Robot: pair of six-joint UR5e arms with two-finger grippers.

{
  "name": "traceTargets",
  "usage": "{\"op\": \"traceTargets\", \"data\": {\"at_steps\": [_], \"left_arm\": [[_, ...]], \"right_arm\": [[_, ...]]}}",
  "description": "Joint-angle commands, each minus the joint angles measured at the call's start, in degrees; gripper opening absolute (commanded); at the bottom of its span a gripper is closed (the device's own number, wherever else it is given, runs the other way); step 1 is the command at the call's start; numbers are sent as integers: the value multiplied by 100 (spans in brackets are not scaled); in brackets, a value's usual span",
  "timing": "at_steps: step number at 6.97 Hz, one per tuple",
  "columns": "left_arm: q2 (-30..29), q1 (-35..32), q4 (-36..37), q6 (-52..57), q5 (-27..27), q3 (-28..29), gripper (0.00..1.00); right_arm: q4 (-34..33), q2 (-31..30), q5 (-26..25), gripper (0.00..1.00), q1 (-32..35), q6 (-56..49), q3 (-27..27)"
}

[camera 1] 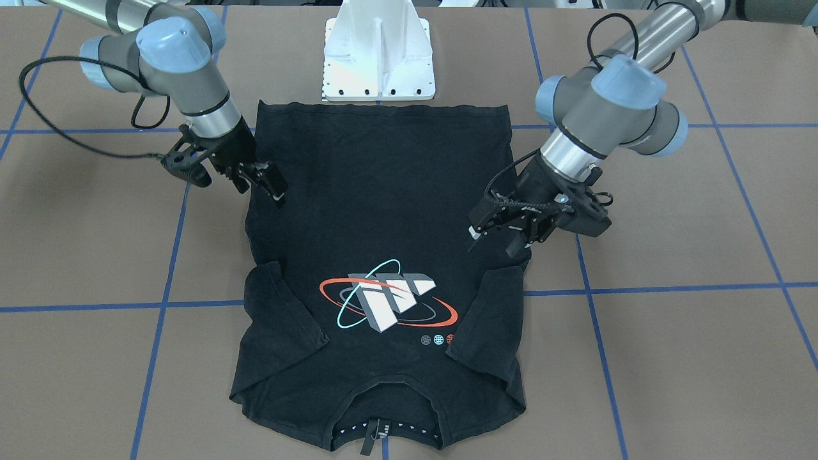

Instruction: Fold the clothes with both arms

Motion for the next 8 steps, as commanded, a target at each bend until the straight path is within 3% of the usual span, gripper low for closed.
{"op": "traceTargets", "data": {"at_steps": [1,3,6,8], "left_arm": [[175,29,0,0,27,-249,100],[306,55,0,9,80,-301,100],[516,64,0,0,203,-677,100],[685,125,0,0,308,-890,100]], "right_arm": [[-3,-879,-920,99,-1124,1523,681],[-73,-1286,-2009,94,-2319,2685,965],[-950,-1348,-2172,92,-3052,2925,1369],[-979,-1348,-2559,87,-3440,3216,1396]]}}
